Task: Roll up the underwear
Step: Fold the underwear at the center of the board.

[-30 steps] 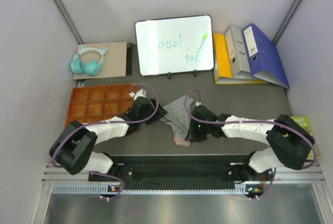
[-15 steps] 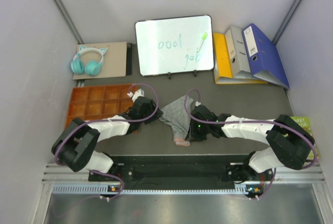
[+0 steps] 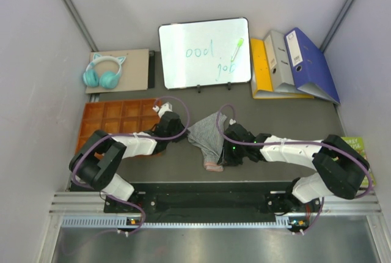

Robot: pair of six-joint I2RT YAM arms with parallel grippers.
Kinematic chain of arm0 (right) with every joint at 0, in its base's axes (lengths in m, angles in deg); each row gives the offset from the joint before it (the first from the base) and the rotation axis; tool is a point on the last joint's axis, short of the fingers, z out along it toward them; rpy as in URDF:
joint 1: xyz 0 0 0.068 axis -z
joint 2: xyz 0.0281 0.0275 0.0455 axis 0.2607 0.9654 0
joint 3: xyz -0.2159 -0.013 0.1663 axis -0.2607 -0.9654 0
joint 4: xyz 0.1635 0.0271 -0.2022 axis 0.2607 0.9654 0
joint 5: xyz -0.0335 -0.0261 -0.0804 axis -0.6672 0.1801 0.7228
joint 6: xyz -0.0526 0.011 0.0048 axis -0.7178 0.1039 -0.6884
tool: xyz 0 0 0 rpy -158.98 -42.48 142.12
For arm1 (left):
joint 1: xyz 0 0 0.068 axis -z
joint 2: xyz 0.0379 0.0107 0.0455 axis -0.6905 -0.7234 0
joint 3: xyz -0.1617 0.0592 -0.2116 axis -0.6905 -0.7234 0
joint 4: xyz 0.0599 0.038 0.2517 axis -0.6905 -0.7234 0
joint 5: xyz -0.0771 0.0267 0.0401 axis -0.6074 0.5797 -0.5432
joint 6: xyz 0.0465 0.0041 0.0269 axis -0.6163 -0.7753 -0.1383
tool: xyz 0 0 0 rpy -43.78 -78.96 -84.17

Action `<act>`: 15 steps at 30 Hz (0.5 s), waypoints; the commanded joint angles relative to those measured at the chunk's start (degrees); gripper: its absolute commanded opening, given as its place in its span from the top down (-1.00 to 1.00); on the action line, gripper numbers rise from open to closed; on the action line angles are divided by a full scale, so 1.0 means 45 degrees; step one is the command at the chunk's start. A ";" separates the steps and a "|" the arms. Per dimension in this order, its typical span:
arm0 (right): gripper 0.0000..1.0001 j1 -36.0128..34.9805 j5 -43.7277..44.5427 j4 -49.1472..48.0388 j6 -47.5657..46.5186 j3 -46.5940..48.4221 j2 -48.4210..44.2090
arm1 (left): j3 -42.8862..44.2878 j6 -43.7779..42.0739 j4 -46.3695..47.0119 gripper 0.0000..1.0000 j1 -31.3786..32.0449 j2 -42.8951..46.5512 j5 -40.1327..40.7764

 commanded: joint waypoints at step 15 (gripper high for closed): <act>0.76 0.0036 0.0210 0.0277 -0.0317 -0.0151 0.0030 | 0.3139 -0.0076 -0.2764 1.00 -0.0002 -0.0407 -0.1439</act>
